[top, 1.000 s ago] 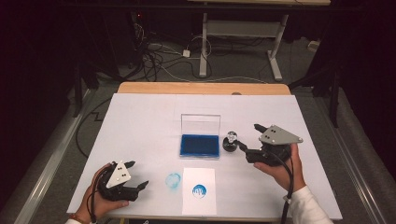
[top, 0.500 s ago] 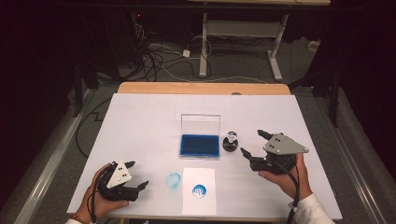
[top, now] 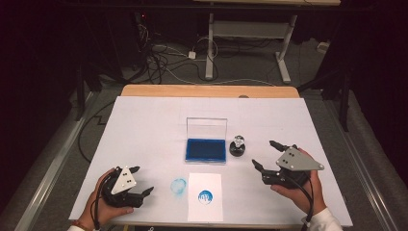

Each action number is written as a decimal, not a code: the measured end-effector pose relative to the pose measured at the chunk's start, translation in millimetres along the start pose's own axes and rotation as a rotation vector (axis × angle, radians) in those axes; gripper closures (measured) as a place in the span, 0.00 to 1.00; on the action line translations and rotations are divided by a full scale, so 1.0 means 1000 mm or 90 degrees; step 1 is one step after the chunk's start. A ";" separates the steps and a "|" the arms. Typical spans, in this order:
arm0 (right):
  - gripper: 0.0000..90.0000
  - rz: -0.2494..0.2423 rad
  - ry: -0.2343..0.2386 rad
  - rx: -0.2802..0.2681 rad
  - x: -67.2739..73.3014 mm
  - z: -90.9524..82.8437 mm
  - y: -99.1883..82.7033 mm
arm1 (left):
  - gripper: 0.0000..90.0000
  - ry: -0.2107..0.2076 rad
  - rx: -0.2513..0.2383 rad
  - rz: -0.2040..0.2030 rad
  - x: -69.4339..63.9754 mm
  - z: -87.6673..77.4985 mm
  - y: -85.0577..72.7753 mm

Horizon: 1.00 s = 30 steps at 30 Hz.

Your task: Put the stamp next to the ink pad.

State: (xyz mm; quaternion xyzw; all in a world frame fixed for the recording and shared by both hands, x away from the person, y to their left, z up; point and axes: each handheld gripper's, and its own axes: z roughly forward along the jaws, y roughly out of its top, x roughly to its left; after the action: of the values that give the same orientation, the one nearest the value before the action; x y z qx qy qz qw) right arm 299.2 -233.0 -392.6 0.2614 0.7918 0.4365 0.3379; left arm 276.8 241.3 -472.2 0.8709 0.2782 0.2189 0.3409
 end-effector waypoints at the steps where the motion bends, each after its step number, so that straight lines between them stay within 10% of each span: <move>1: 0.25 0.003 0.000 -0.008 0.000 -0.002 -0.002 | 0.20 0.000 0.001 0.001 0.000 0.000 0.000; 30: 0.23 0.044 -0.013 0.040 0.000 -0.014 -0.072 | 0.19 0.019 -0.048 -0.013 0.000 -0.008 0.007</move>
State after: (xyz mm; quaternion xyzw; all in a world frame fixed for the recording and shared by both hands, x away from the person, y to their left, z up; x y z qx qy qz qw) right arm 279.5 -274.8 -449.4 0.3034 0.7921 0.4204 0.3222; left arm 274.7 241.3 -461.5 0.8514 0.2837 0.2386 0.3712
